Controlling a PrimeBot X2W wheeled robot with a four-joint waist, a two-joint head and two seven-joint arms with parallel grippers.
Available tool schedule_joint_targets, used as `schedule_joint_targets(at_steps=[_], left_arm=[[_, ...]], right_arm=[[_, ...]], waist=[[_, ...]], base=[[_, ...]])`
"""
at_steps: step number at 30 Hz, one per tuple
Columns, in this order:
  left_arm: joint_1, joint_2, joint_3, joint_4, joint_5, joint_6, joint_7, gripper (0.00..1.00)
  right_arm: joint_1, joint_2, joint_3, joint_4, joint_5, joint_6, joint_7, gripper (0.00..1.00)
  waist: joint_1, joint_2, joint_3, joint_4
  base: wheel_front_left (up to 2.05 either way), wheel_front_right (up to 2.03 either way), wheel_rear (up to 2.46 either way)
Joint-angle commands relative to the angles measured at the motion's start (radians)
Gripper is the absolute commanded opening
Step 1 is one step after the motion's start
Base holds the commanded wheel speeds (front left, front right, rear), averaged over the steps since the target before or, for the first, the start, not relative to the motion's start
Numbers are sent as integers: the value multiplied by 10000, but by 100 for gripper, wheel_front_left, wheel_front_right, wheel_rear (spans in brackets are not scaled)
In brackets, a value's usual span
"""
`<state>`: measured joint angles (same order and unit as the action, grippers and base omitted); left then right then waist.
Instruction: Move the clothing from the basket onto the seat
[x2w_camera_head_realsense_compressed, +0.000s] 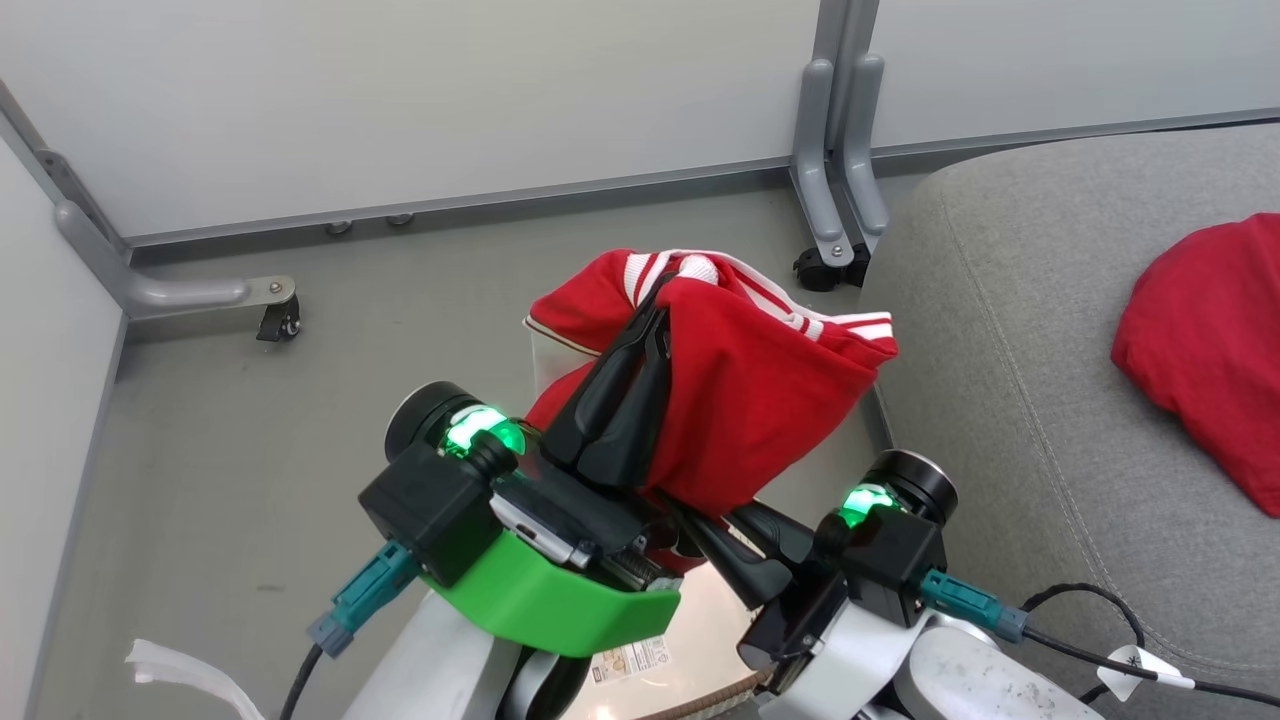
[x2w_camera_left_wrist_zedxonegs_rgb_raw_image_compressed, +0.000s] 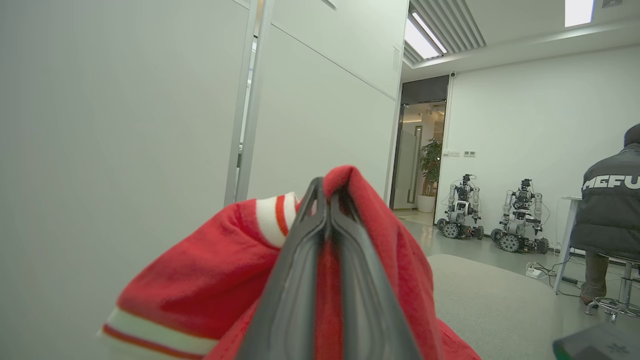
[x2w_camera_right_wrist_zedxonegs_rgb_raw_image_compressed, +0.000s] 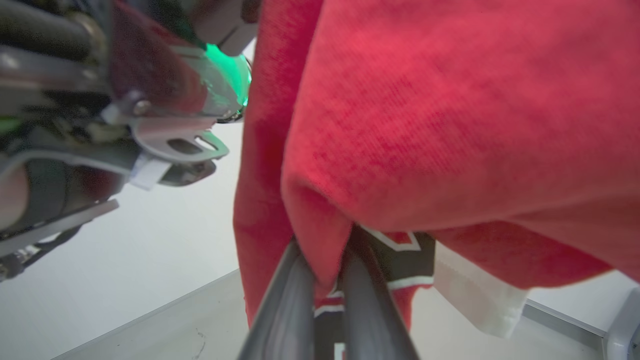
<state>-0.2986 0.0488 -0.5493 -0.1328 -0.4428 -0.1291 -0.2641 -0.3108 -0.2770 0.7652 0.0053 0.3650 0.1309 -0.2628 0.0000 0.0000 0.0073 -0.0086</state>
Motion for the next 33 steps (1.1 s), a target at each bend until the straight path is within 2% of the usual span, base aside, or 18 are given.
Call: schedule_joint_targets(at_steps=[1,18,20,21,22,33], left_arm=[[-46,32,14,-4,-54,-29,-1,0],[89,34,173,-1,90,-28,-1,0],[146,34,194,25,101,-28,-1,47],[167,34,195,44,138,-28,-1,85],[182,34,194,59,146,-29,-1,100],[339,34,202,346,390,-28,-1,100]], right_arm=[[146,1,-38,16,-69,-4,-29,0],[267,105,-443,-227,-229,-4,-29,0],[338,144,-562,-327,-324,-4,-29,0],[378,155,-600,-377,-370,-4,-29,0],[393,157,-617,-407,-411,-4,-29,0],[567,187,-885,-612,-680,-4,-29,0]], waist=[[0,0,-8,0],[0,0,-45,71],[0,0,-65,71],[0,0,-76,68],[0,0,-86,64],[0,0,-193,39]], base=[[0,0,0],[0,0,0],[0,0,0],[0,0,0],[0,0,0],[0,0,0]])
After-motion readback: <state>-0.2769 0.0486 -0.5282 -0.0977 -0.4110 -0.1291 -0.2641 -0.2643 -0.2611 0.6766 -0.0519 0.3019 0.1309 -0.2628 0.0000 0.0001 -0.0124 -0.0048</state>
